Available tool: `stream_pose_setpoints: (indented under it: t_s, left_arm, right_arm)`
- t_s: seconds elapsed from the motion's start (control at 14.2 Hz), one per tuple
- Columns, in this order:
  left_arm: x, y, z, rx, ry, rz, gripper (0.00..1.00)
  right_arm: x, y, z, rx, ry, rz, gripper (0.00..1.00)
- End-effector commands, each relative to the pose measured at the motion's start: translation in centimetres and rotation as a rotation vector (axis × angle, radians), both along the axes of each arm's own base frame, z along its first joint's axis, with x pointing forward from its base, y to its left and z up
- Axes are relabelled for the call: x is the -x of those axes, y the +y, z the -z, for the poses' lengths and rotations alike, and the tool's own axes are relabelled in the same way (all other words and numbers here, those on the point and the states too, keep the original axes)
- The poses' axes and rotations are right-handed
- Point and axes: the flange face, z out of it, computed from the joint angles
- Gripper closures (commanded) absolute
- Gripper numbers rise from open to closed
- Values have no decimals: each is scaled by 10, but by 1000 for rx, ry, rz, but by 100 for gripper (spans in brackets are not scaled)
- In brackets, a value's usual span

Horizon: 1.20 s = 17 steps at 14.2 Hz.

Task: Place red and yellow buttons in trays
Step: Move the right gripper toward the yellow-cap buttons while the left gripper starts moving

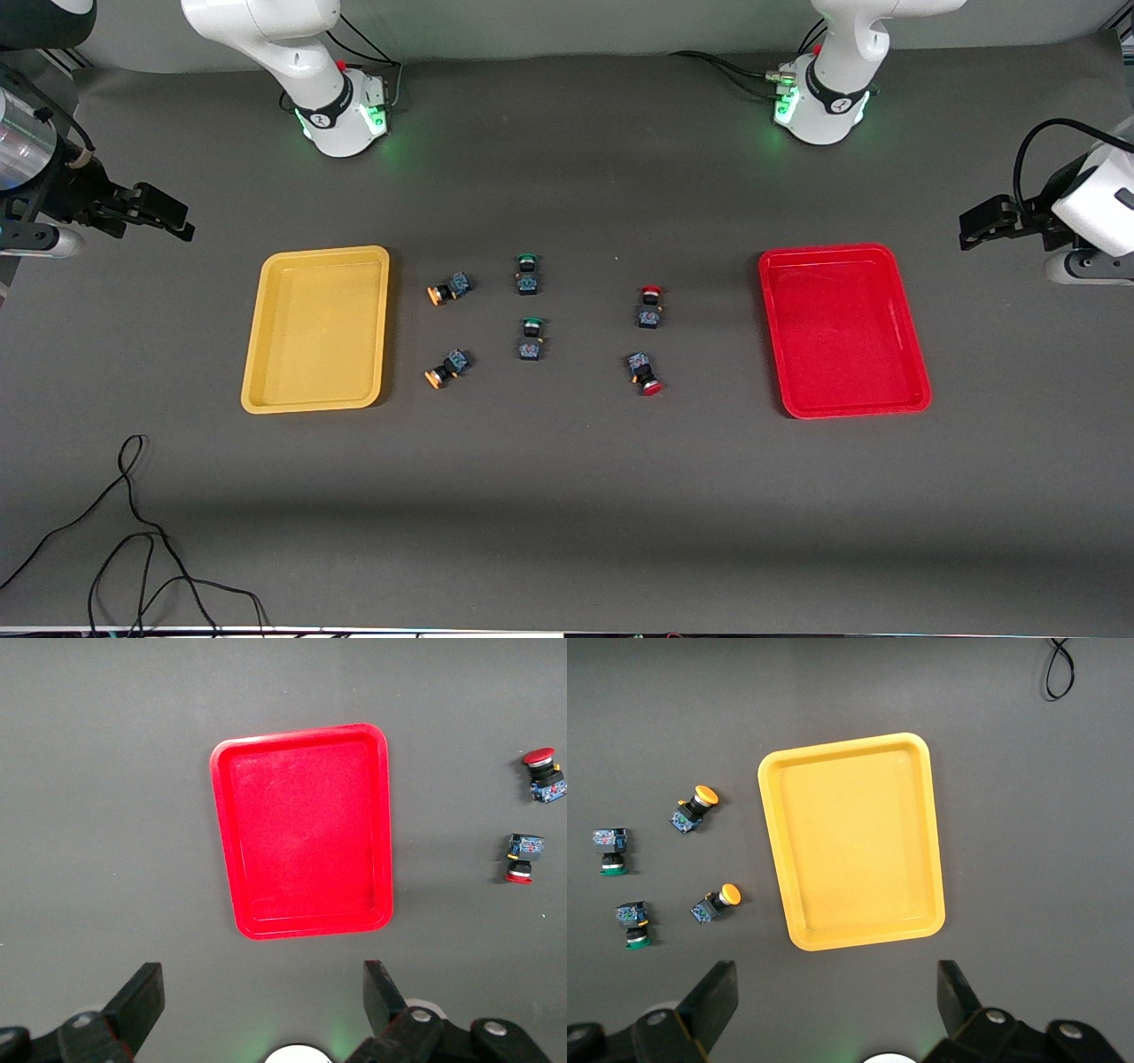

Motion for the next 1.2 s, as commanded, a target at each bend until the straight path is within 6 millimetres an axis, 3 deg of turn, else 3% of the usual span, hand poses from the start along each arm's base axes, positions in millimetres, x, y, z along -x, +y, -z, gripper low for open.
stream_pose_setpoints:
  t_s: [0.0, 0.28, 0.42, 0.63, 0.85, 0.99, 1.13]
  left_arm:
    - [-3, -3, -6, -10, -16, -11, 0]
    - [-2, -3, -5, -10, -13, -10, 0]
    - [0, -4, -5, -7, -8, -8, 0]
    - [14, -11, -7, 34, 9, -4, 0]
    - [45, -52, 9, 47, 32, 53, 0]
    - [52, -88, 22, 95, 28, 41, 0]
    - [55, -150, 47, 93, 8, 20, 0]
  right_arm:
    - [-5, 3, -3, 24, 9, -33, 0]
    - [-14, 11, 8, 15, 21, -26, 0]
    - [-23, 31, 30, 22, 55, 27, 0]
    - [-30, 77, 55, 34, 77, 98, 0]
    - [-19, 131, 92, 2, 87, 250, 0]
    - [-4, 156, 140, -26, 81, 359, 0]
    - [9, 175, 192, -20, 61, 475, 0]
